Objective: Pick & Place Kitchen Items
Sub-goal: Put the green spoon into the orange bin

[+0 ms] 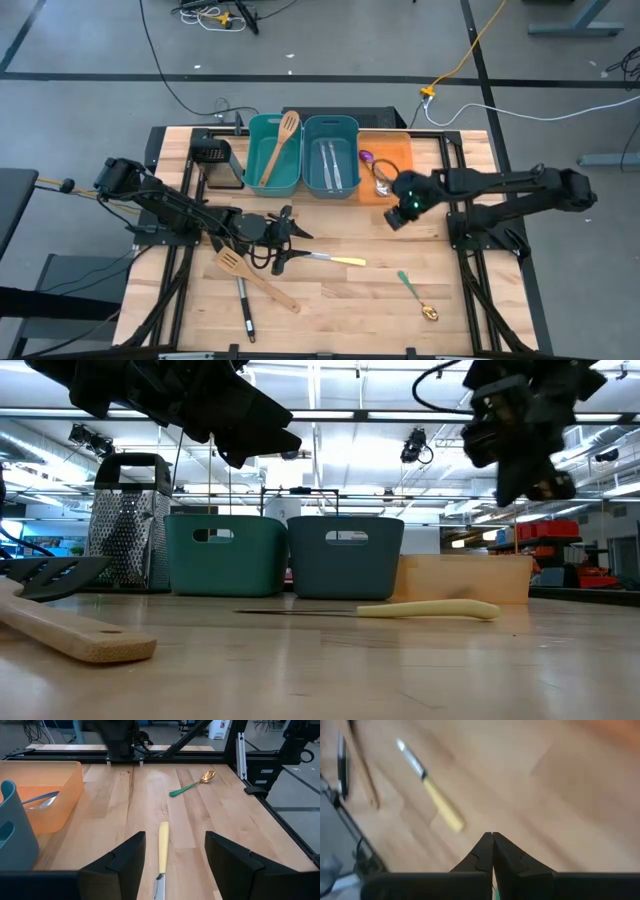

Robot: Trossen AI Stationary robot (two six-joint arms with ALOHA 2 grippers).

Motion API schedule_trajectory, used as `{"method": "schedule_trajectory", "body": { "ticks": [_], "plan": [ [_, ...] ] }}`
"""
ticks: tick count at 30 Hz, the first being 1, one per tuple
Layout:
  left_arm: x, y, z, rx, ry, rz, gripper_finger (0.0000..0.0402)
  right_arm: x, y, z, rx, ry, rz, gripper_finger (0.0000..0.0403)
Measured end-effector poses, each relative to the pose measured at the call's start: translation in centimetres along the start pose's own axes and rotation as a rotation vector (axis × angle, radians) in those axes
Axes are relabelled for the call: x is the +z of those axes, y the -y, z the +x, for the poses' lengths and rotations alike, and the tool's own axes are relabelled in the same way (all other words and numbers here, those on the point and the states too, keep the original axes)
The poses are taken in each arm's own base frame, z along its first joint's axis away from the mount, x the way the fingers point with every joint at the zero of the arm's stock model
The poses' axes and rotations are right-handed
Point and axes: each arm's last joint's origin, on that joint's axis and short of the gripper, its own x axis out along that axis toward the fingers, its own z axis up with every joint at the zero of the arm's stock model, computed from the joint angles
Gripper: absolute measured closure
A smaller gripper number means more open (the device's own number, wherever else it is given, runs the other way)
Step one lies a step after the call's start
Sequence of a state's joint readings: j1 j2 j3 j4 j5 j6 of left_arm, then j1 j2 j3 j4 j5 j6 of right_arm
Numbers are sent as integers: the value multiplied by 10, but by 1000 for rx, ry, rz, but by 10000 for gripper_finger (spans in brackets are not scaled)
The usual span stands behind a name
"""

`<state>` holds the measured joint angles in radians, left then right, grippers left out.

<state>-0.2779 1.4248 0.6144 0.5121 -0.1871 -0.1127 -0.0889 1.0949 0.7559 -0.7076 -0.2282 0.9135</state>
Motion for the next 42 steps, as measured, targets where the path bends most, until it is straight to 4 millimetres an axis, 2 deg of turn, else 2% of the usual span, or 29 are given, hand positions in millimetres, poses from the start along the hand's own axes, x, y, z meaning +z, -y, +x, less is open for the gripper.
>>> {"method": "schedule_trajectory", "body": {
  "ticks": [11, 24, 32, 42],
  "plan": [
    [0, 0, 0, 0, 0, -7, 191, -57, -26, 7, -10, -179, 60, 383],
    [0, 0, 0, 0, 0, -7, 191, -113, -40, 6, -59, -249, 200, 380],
    [0, 0, 0, 0, 0, -6, 191, -135, -43, 11, -98, -244, 262, 360],
    [0, 0, 0, 0, -1, -5, 191, -154, -47, 41, -199, -266, 229, 322]
  ]
}}
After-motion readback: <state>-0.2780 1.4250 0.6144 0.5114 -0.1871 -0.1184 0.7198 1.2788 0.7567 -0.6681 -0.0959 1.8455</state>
